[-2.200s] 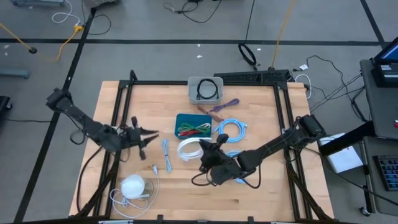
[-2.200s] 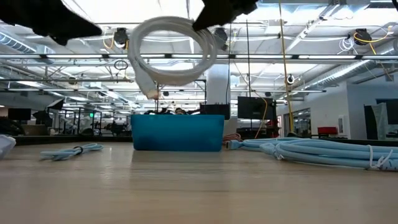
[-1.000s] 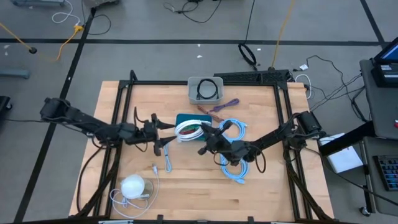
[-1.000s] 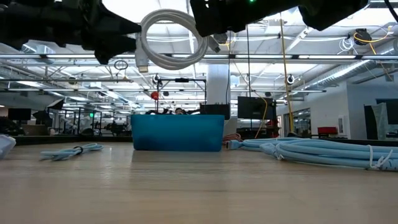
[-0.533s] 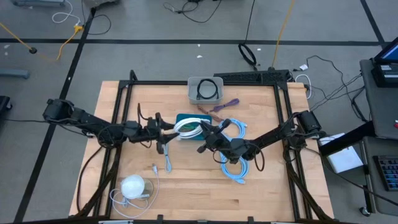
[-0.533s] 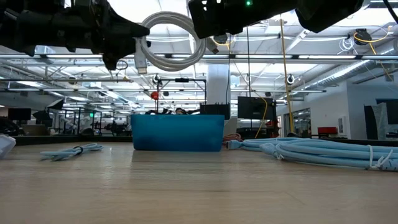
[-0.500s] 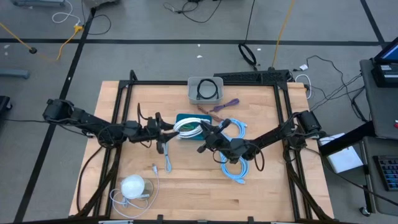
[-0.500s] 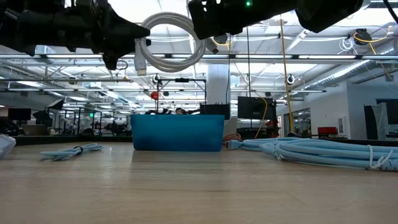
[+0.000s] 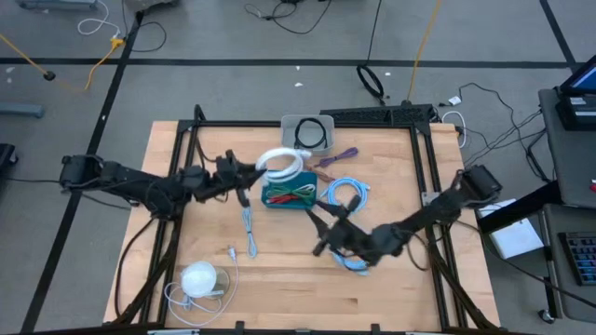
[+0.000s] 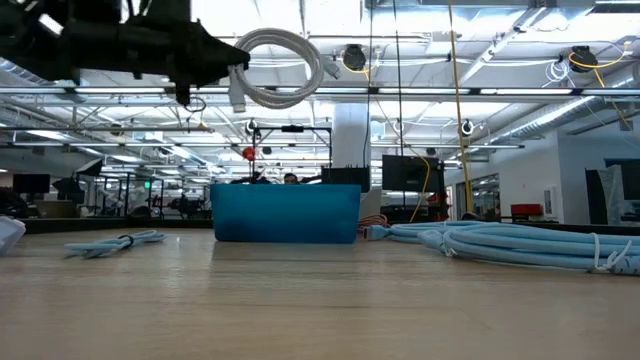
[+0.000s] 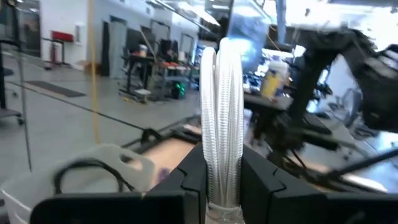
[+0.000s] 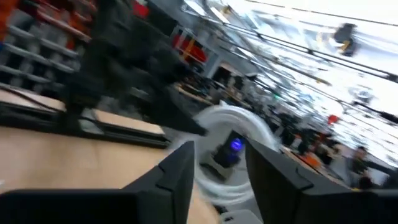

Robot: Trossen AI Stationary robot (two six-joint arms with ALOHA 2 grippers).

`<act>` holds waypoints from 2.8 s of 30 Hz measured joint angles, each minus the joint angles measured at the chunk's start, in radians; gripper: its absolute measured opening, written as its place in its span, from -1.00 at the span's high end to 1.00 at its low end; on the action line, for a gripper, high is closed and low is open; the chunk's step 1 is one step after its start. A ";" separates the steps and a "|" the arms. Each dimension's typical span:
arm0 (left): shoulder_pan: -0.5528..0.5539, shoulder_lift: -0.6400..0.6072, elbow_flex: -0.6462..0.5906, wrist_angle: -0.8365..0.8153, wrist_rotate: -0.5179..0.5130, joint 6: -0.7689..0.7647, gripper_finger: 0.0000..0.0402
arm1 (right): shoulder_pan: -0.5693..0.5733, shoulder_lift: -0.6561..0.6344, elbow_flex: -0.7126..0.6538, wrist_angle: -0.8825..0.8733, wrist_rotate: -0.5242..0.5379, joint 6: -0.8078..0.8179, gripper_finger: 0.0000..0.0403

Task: Pick & Place USB Port
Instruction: Put the white HDMI cable into the gray bin

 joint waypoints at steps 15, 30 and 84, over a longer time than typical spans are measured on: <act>0.417 0.273 0.564 -0.670 0.426 0.129 0.72 | 0.101 -0.088 0.000 -0.421 -0.003 0.273 0.21; 0.550 0.700 0.651 -0.461 0.551 0.104 0.72 | 0.134 -0.088 0.000 -0.421 0.004 0.226 0.20; 0.614 0.702 0.651 -0.470 0.405 0.122 -0.07 | 0.129 -0.088 -0.001 -0.436 0.001 0.215 0.23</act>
